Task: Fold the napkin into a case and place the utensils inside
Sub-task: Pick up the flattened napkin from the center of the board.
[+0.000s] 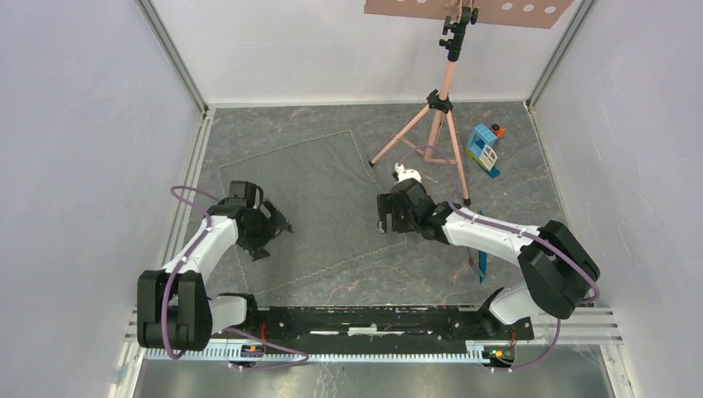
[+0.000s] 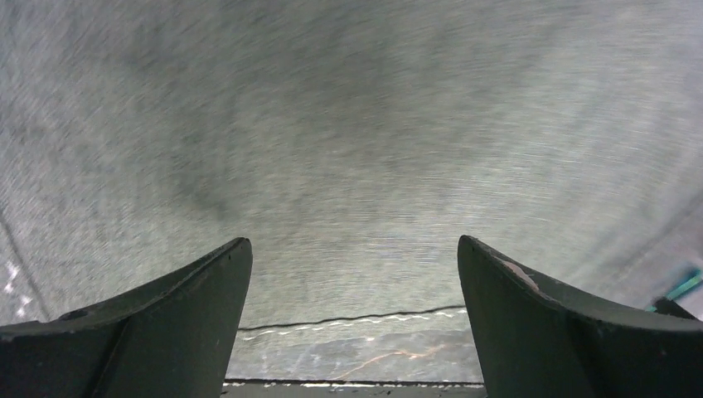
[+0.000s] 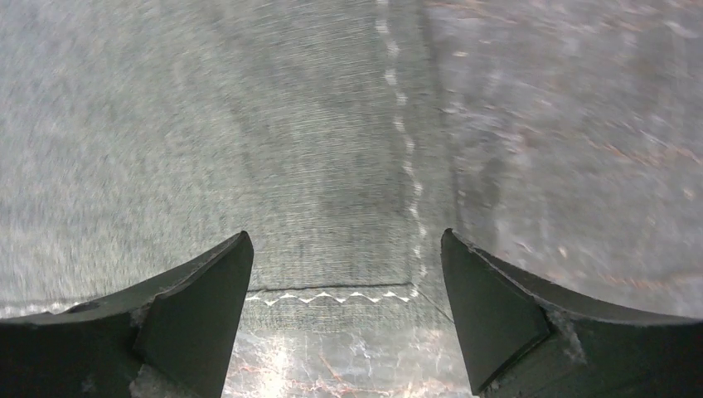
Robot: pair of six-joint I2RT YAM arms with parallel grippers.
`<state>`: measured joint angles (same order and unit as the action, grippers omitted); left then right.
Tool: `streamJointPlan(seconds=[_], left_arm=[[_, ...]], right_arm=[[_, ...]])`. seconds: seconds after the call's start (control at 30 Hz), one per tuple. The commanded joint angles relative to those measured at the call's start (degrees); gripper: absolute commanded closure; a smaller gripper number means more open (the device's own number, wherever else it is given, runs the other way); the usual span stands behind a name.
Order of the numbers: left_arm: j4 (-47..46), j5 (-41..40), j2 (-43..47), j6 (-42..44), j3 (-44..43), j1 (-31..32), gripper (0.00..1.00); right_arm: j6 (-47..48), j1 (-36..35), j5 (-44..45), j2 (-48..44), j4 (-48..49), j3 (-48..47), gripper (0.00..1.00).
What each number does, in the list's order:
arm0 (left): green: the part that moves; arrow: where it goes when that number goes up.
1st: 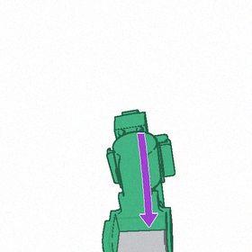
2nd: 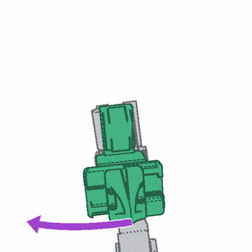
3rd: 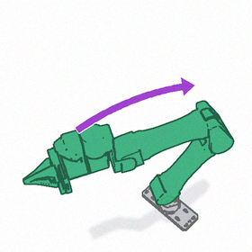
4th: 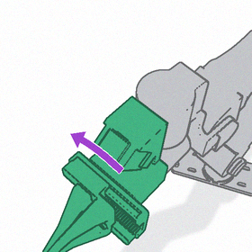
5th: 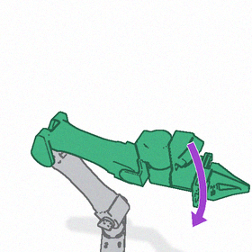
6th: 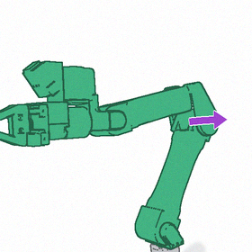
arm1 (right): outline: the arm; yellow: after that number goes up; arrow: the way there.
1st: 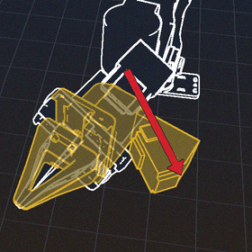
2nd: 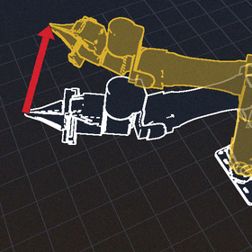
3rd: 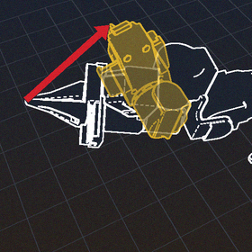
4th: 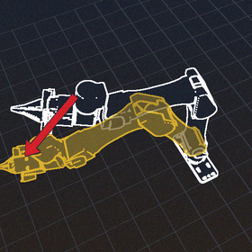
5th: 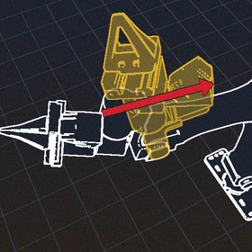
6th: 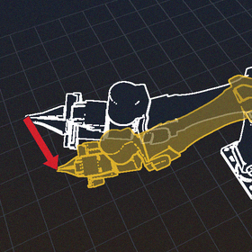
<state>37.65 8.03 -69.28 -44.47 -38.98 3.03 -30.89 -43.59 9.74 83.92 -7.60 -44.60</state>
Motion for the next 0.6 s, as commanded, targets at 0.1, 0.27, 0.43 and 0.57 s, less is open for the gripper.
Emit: streamJointPlan(seconds=[0.1,0.27,0.43,0.57], left_arm=[[5.2,-11.5,1.7,-11.5,6.0,-0.1,0.00],[8.1,-16.4,3.7,-12.0,6.8,-0.4,0.00],[6.8,-12.9,4.5,-9.9,6.2,-0.4,0.00],[6.4,-11.4,6.9,-5.5,3.3,-0.4,0.00]], right_arm=[[-20.1,0.7,9.8,4.5,-30.0,-14.2,0.19],[-25.5,0.3,9.2,3.6,-29.3,-10.4,0.21],[-29.0,-0.5,9.1,4.3,-28.3,-7.7,0.22],[-30.4,-0.6,9.7,7.1,-29.8,-8.4,0.24]])
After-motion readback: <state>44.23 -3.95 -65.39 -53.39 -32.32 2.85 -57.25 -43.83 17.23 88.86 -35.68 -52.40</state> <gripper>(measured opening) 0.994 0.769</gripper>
